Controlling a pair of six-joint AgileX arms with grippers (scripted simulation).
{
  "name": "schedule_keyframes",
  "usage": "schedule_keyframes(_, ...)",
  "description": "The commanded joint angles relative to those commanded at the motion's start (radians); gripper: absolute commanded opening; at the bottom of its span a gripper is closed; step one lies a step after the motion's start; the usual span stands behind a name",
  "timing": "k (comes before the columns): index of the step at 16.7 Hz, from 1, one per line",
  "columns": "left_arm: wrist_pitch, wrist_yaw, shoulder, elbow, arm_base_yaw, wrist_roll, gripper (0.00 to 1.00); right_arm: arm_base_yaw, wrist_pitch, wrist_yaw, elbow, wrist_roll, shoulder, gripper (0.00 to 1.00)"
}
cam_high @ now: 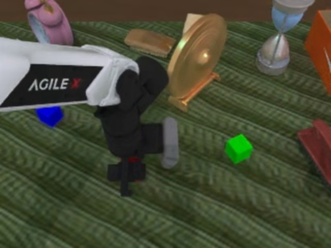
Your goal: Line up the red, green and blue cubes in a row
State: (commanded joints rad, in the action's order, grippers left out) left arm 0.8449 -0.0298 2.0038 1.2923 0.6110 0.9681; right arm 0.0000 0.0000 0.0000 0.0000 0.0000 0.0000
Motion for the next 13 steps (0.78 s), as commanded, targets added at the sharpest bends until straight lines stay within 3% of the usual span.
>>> schedule_keyframes(3,0.000,0.000,0.000,0.000,0.000,0.000,0.00,0.000,0.000,0.000,0.000,0.000,0.000,1.00)
schedule_keyframes(13,0.000,0.000,0.000,0.000,0.000,0.000,0.75,0.000,0.000,0.000,0.000,0.000,0.000,1.00)
